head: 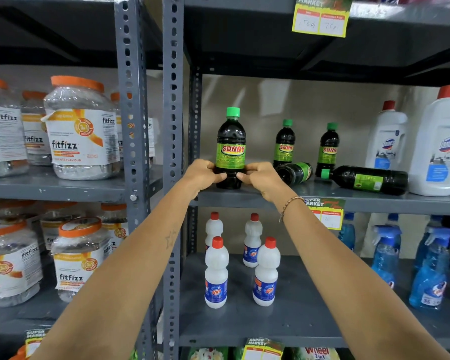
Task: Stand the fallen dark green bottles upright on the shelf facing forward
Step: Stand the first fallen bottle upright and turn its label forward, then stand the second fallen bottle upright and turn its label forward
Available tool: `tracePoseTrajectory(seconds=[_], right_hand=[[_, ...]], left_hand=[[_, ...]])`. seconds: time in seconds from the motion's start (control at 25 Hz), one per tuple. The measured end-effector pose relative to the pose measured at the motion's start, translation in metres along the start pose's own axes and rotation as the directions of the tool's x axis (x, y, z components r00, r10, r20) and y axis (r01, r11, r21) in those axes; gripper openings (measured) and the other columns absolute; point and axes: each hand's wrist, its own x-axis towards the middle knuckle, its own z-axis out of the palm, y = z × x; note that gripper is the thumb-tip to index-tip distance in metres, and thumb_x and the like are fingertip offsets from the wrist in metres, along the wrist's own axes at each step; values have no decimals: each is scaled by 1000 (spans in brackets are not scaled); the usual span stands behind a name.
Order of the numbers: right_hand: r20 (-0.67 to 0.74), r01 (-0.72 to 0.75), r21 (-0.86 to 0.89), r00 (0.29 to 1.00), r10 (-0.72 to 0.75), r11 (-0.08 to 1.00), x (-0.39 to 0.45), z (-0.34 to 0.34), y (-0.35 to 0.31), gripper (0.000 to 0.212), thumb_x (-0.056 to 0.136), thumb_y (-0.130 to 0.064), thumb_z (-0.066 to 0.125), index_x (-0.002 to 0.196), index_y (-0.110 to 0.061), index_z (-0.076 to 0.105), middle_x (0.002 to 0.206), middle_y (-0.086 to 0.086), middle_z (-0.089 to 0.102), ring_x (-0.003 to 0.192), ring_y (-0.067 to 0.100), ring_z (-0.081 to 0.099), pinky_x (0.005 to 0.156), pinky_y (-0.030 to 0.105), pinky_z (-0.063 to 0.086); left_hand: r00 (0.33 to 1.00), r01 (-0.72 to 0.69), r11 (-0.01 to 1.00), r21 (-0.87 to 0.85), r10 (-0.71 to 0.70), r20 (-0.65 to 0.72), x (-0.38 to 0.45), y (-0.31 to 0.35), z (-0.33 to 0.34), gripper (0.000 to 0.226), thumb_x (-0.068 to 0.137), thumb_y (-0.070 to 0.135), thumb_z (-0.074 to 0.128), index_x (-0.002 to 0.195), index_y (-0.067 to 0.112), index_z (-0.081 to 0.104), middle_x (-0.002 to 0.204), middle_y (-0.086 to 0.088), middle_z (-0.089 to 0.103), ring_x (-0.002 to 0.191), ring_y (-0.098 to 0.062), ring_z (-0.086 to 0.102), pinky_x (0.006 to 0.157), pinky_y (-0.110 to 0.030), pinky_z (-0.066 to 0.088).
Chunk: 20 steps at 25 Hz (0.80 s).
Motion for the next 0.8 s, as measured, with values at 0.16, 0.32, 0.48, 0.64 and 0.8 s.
tracePoseTrajectory(seconds=[0.16,0.32,0.48,0.64,0.8], right_hand=[[46,25,25,999,-26,999,-14,-5,-3,31,87,3,62,118,4,62,113,17,67,101,21,62,92,29,49],[77,28,33,997,-31,999,-22,-7,-5,32,86,3,63,118,4,60,118,20,66,103,21,61,93,31,50],[93,27,57,995,-33,998,-27,-7,-7,33,88,3,61,121,5,58,121,20,64,108,23,62,94,31,50],[90,27,21,996,-29,999,-31,-11,-9,30,89,1,60,119,5,58,113,18,66,103,22,62,98,35,50],[-134,-5,62,991,13,998,-30,-24,-13,12,89,-8,62,93,3,67,85,12,66,72,15,63,73,23,58]], left_hand=[[1000,-27,998,-49,28,14,-12,0,-8,37,78,20,77,111,10,66,109,-9,70,106,-21,62,102,-38,45],[999,-34,996,-87,35,13,-23,3,-13,34,75,18,79,106,11,66,109,-8,70,106,-19,63,101,-34,45],[999,-47,992,-114,49,17,-31,3,-13,40,77,17,78,114,8,63,113,-10,69,105,-18,63,95,-28,45],[987,-86,995,47,92,-134,-42,4,-10,50,78,26,77,120,6,58,112,-3,65,104,-17,60,90,-28,47],[742,-372,853,367,511,-434,-63,2,10,22,89,30,64,91,8,61,83,-4,63,77,-19,59,70,-38,51]])
